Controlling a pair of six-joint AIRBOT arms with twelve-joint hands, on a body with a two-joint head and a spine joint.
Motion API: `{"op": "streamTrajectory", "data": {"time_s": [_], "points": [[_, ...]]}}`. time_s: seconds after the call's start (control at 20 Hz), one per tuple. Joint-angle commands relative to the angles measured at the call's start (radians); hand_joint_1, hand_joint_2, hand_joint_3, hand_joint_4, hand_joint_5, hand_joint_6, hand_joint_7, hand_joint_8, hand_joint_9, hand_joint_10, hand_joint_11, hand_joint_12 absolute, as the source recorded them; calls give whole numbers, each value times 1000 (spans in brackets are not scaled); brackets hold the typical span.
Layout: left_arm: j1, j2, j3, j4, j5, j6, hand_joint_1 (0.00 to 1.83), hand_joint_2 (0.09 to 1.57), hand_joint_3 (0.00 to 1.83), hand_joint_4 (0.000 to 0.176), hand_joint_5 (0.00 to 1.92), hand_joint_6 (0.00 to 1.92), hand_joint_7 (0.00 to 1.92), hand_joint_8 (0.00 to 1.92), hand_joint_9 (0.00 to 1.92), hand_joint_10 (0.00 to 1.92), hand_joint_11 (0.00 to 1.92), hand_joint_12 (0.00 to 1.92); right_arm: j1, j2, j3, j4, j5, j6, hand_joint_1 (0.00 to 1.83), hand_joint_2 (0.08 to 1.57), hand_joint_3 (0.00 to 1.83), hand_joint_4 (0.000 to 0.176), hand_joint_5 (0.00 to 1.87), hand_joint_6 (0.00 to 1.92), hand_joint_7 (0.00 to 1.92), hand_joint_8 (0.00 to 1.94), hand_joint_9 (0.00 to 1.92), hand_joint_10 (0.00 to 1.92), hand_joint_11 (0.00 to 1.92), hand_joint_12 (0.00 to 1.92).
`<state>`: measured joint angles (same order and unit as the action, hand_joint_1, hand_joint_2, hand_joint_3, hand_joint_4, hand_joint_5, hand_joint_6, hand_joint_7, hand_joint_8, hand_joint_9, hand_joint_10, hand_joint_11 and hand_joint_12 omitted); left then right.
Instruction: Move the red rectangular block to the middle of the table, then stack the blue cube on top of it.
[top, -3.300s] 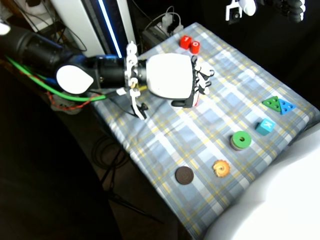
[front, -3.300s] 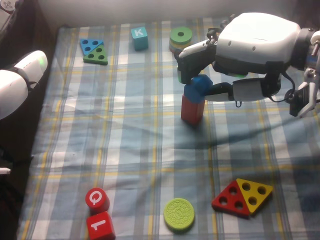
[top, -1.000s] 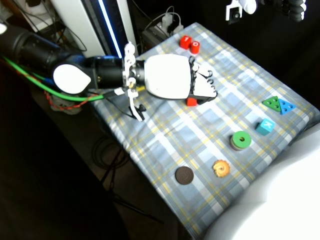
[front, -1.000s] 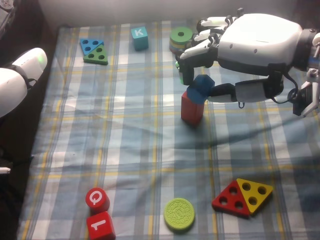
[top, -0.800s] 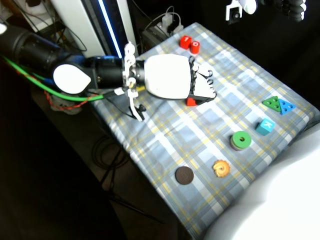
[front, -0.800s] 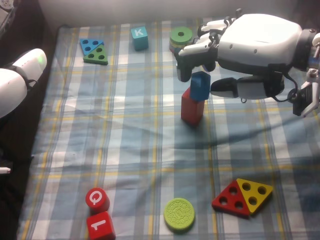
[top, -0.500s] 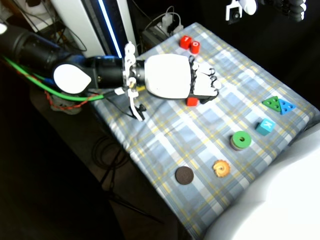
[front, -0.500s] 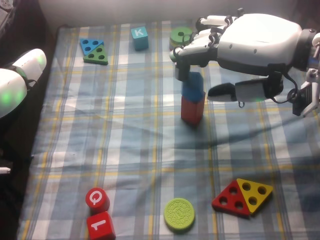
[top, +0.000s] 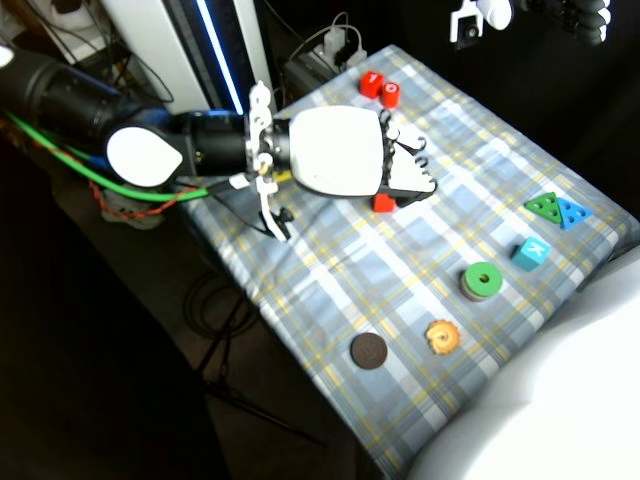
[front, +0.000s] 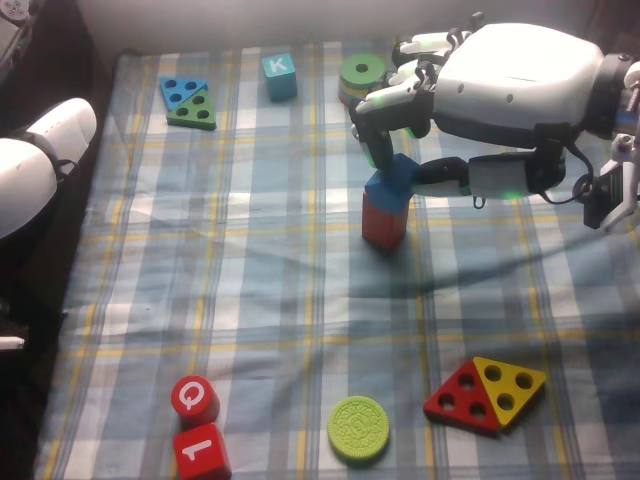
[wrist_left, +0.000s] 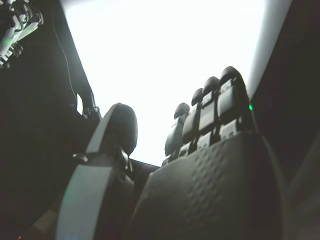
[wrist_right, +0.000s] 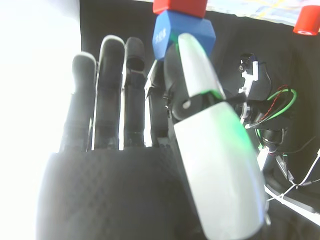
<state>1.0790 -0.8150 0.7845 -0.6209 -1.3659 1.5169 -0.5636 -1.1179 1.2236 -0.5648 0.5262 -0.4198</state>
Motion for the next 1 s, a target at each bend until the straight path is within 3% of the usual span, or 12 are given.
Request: {"op": "streamTrajectory", "data": {"time_s": [0.0, 0.05, 0.45, 0.5, 0.55, 0.6, 0.65, 0.7, 0.75, 0.8, 0.9, 0.95], "points": [[-4, 0, 5, 32, -124, -9, 786, 1488, 0, 68, 22, 4, 0, 0, 0, 0, 0, 0, 14, -2, -2, 30, 107, 2, 1127, 1328, 0, 0, 487, 1549, 716, 1581, 536, 1603, 260, 1921], [-4, 0, 5, 32, -125, -9, 792, 1484, 0, 68, 26, 5, 0, 0, 0, 0, 0, 0, 14, -2, -2, 30, 107, 2, 1091, 1342, 2, 0, 504, 1574, 649, 1627, 392, 1569, 128, 1921], [-4, 0, 5, 32, -126, -10, 763, 1489, 0, 75, 21, 4, 0, 0, 0, 0, 0, 0, 14, -2, -2, 30, 107, 2, 1118, 1336, 1, 0, 467, 1582, 706, 1592, 517, 1626, 246, 1921], [-4, 0, 5, 32, -126, -10, 784, 1487, 0, 73, 21, 4, 0, 0, 0, 0, 0, 0, 14, -2, -1, 30, 107, 2, 1092, 1359, 3, 0, 428, 1659, 671, 1608, 507, 1589, 291, 1921], [-4, 0, 5, 32, -127, -10, 789, 1487, 0, 72, 22, 3, 0, 0, 0, 0, 0, 0, 14, -2, -1, 30, 107, 2, 1067, 1369, 3, 0, 437, 1677, 632, 1634, 434, 1578, 210, 1921], [-4, 0, 5, 32, -127, -10, 788, 1490, 0, 70, 15, 1, 0, 0, 0, 0, 0, 0, 14, -2, -1, 31, 107, 2, 1061, 1364, 0, 0, 467, 1688, 621, 1597, 426, 1517, 234, 1887], [-4, 0, 5, 32, -127, -10, 762, 1500, 4, 73, 6, 2, 0, 0, 0, 0, 0, 0, 14, -2, 0, 31, 107, 2, 1009, 1335, 0, 0, 563, 1591, 384, 1253, 336, 1432, 105, 1854], [-4, -1, 5, 32, -127, -11, 734, 1503, 5, 77, 4, 2, 0, 0, 0, 0, 0, 0, 14, -2, 0, 31, 107, 2, 1073, 1341, 0, 0, 498, 1612, 615, 1507, 422, 1518, 154, 1908], [-4, -1, 5, 32, -127, -11, 730, 1506, 6, 76, 7, 3, 0, 0, 0, 0, 0, 0, 14, -2, 1, 31, 107, 2, 1081, 1351, 1, 0, 461, 1654, 654, 1565, 476, 1540, 217, 1918], [-4, -1, 5, 32, -127, -11, 716, 1506, 5, 72, 9, 3, 0, 0, 0, 0, 0, 0, 14, -2, 2, 33, 107, 2, 1064, 1364, 2, 0, 467, 1657, 618, 1632, 391, 1577, 132, 1920], [-4, -1, 5, 32, -127, -12, 740, 1493, 0, 71, 23, 6, 0, 0, 0, 0, 0, 0, 14, -3, 4, 35, 107, 2, 1120, 1347, 0, 0, 471, 1555, 682, 1669, 521, 1794, 366, 1921], [-4, -1, 5, 32, -127, -12, 740, 1493, 0, 71, 17, 4, 0, 0, 0, 0, 0, 0, 14, -4, 5, 36, 107, 2, 1129, 1340, 0, 0, 485, 1532, 695, 1665, 516, 1796, 348, 1921]]}}
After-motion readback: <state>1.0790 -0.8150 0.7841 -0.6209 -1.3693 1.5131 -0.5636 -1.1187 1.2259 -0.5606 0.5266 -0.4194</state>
